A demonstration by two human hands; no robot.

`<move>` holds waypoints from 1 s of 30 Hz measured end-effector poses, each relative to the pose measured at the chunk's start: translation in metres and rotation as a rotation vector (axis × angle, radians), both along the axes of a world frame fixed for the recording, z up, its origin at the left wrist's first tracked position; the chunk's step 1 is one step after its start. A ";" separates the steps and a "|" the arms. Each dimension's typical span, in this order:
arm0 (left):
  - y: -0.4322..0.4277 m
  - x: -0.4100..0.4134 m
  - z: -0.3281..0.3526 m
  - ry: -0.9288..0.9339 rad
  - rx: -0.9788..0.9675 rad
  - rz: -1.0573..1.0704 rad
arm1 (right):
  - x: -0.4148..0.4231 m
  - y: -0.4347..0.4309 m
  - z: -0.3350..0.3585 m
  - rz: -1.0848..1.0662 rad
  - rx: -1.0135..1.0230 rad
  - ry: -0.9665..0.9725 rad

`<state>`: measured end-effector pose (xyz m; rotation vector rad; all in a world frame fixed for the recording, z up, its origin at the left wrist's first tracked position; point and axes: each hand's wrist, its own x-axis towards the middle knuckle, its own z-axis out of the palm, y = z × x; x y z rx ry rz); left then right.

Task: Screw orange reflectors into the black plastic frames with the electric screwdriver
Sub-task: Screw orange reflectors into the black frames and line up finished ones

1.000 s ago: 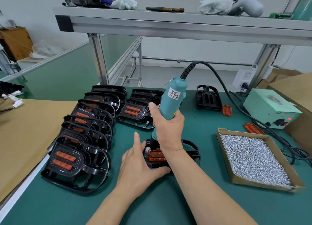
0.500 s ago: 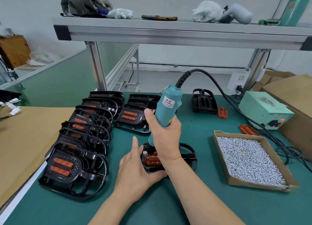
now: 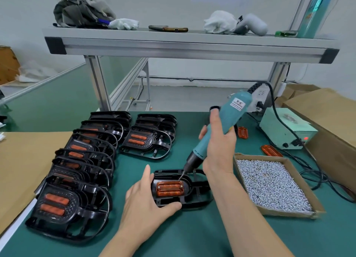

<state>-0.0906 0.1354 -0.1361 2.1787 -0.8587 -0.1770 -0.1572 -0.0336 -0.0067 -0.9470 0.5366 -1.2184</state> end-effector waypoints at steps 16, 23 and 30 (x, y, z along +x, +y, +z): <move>0.003 -0.005 0.006 -0.131 -0.058 -0.077 | -0.063 -0.096 -0.056 -0.090 0.281 0.372; 0.003 -0.005 0.002 -0.251 -0.051 -0.211 | -0.071 -0.106 -0.077 -0.142 0.171 0.600; -0.001 -0.003 0.000 -0.557 -0.093 -0.314 | -0.078 -0.111 -0.086 -0.303 0.139 0.531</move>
